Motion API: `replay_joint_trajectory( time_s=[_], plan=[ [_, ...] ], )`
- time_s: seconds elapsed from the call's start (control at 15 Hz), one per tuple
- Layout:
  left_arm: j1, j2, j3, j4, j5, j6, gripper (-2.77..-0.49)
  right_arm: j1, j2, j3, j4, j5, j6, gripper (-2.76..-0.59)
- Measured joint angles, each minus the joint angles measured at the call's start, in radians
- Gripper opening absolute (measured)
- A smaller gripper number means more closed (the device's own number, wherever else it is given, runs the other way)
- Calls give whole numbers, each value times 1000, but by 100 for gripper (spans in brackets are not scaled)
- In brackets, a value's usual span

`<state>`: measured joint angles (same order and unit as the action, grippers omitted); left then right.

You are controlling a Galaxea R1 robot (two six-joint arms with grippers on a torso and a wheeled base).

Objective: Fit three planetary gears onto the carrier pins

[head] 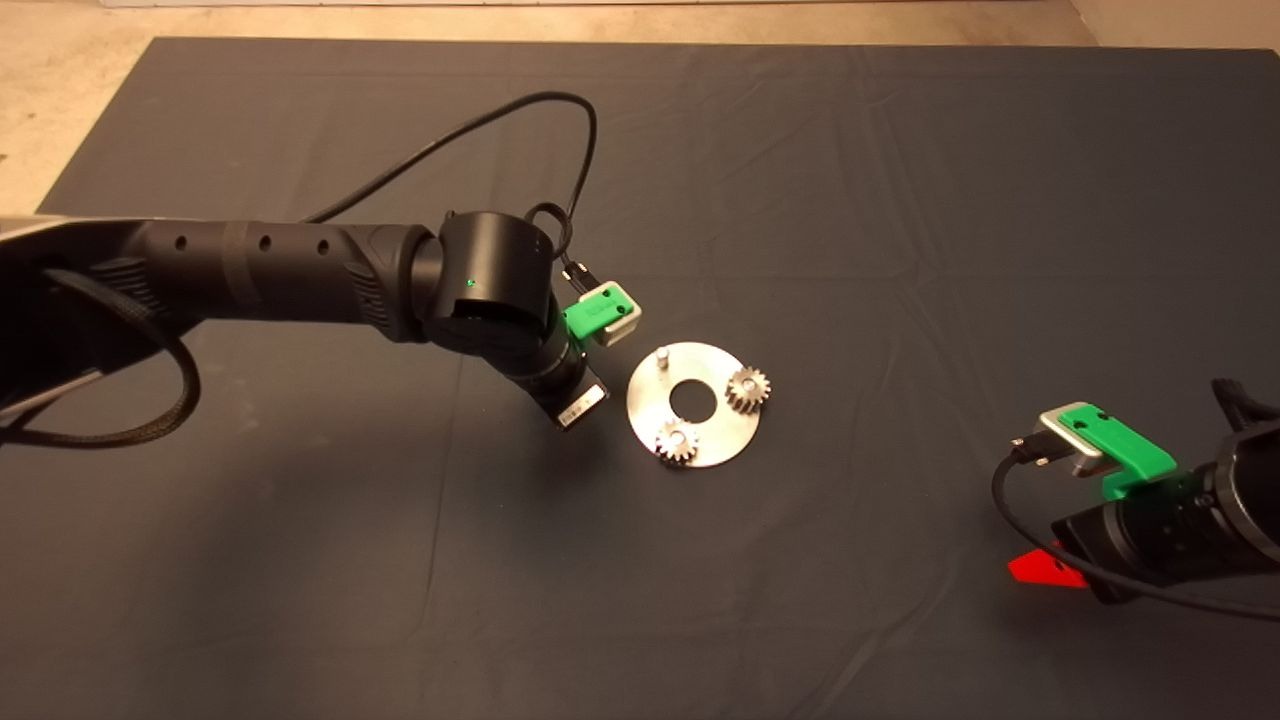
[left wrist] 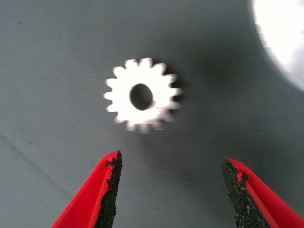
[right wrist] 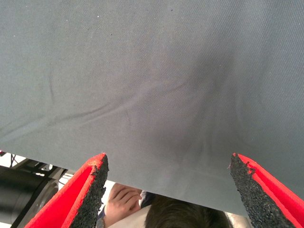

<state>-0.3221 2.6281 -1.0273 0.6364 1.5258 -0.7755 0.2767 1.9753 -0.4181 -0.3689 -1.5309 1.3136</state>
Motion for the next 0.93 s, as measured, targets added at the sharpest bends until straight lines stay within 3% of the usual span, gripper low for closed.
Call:
replay_joint_trajectory(
  time_s=[0.33,0.6,0.73,0.93],
  plan=[
    [0,-2,-93,0,0,34,-180,0,0,0,0,0,0,-146],
    [0,-2,-109,-3,0,45,-180,0,0,0,0,0,0,-146],
    [0,-2,-115,-26,-3,45,-180,0,0,0,0,0,0,-146],
    [0,-1,-117,-70,-39,45,-180,0,0,0,0,0,0,-146]
  ],
)
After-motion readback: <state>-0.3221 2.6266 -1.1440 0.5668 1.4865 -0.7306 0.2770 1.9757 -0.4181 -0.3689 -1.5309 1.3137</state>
